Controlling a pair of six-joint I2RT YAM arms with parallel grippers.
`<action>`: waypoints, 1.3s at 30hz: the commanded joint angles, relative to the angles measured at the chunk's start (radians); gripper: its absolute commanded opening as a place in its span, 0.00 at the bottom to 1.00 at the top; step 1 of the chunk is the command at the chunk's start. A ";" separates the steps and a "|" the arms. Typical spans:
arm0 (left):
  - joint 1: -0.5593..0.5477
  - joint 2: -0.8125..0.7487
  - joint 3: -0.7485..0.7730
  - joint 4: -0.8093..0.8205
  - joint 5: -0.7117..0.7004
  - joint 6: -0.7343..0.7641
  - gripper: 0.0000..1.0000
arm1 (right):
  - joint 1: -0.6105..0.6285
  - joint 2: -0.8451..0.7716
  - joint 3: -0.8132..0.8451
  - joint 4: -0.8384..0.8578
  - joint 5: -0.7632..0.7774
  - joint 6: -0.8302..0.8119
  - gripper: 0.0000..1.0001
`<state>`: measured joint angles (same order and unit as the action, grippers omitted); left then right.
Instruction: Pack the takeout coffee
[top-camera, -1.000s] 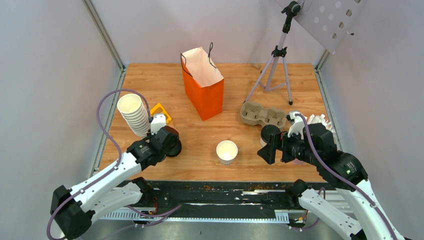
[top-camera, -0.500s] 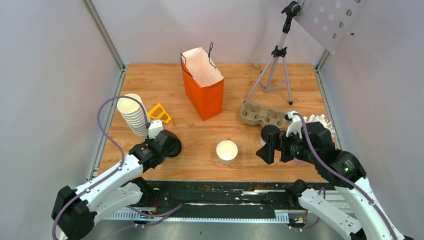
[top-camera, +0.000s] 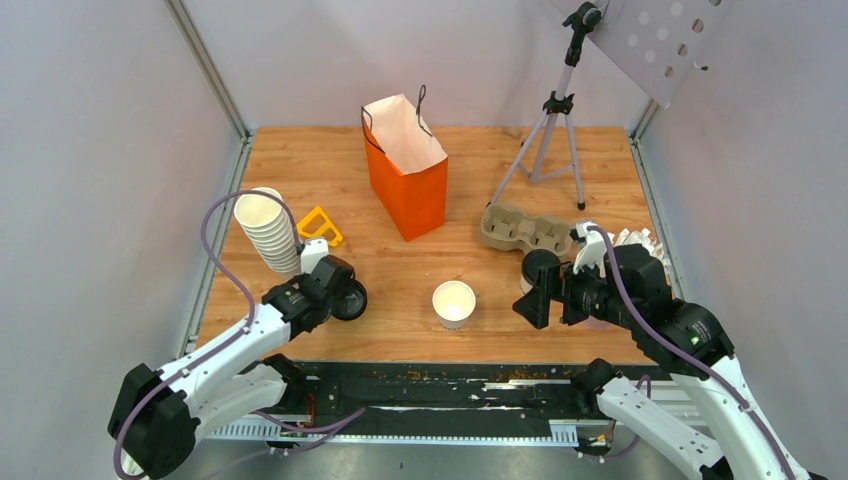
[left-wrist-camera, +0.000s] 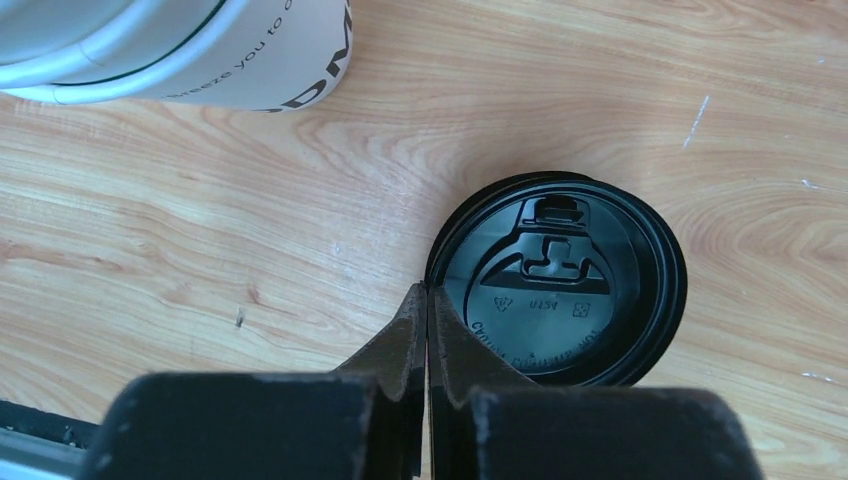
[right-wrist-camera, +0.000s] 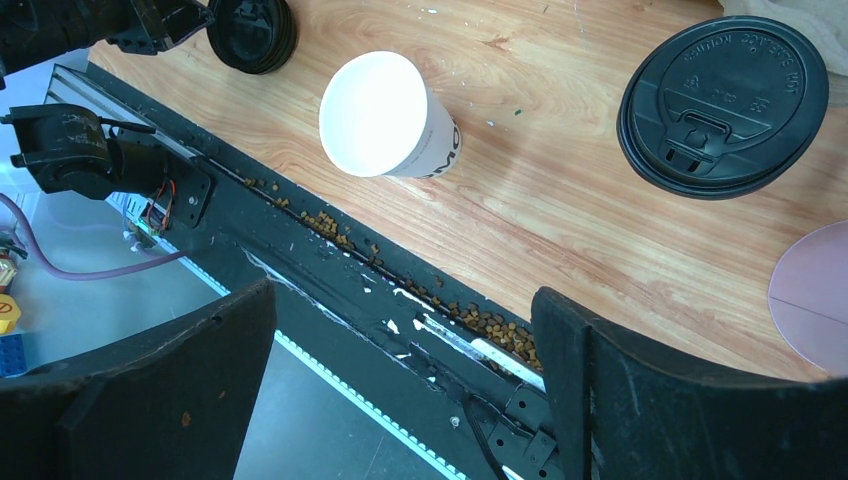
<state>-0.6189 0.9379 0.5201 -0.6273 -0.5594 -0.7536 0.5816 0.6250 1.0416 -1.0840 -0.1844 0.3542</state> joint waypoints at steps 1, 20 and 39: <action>0.005 -0.051 0.035 0.000 0.015 0.020 0.00 | 0.005 -0.010 0.030 0.014 0.003 0.010 0.98; 0.005 -0.151 0.205 -0.162 0.130 0.082 0.00 | 0.006 0.004 -0.049 0.115 -0.082 0.049 0.98; 0.004 -0.159 0.143 -0.064 0.150 0.103 0.00 | 0.136 0.179 0.013 0.329 -0.003 0.139 0.92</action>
<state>-0.6189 0.8070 0.6563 -0.7357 -0.4137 -0.6704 0.6159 0.7296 1.0134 -0.9264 -0.2710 0.4160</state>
